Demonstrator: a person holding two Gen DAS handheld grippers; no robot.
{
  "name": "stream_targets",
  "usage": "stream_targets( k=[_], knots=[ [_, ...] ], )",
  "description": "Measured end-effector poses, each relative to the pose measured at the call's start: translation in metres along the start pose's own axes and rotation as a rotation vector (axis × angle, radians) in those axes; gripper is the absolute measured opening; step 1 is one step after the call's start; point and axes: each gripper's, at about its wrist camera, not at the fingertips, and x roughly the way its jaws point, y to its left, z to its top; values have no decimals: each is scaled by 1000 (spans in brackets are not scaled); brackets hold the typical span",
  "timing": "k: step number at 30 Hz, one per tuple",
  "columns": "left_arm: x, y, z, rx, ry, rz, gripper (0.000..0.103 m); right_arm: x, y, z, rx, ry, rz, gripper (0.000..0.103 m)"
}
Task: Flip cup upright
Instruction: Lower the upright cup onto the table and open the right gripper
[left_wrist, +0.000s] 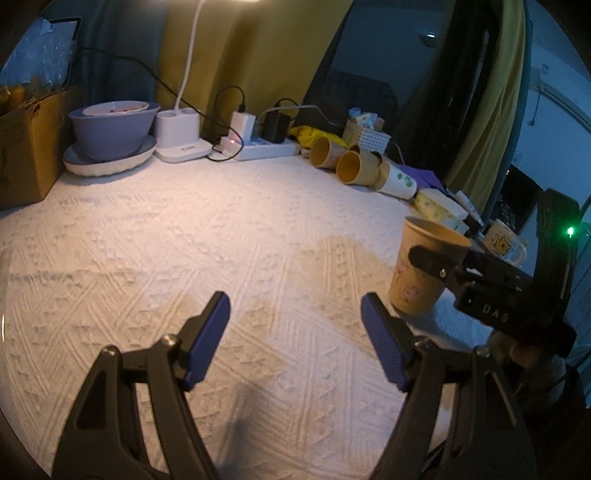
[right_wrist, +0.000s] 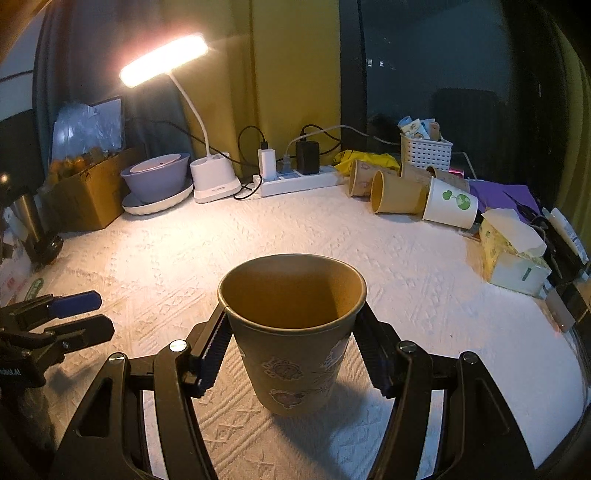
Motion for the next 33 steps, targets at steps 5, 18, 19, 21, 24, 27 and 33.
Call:
stream_targets(
  k=[5,18,19,21,24,27,33],
  knots=[
    [1,1,-2,-2,3,4,75,-4,2,-7,-5,-2,-11,67],
    [0,-1,-1,10,-1,10,75,-15,4,-18,-26,-2,-26,67],
    [0,-2,-1,11,-1,12,75,-15,4,-19,-26,-3,-27,67],
    [0,-3,-1,17,4,17,75,-16,5,-20,-28,-3,-31,67],
    [0,-5,0,33,21,25,75,-15,5,-21,-35,9,-35,70],
    [-2,-9,0,52,28,26,75,-8,5,-24,-39,65,-45,71],
    [-10,-20,1,75,31,22,75,-22,6,-25,-29,70,-54,75]
  ],
)
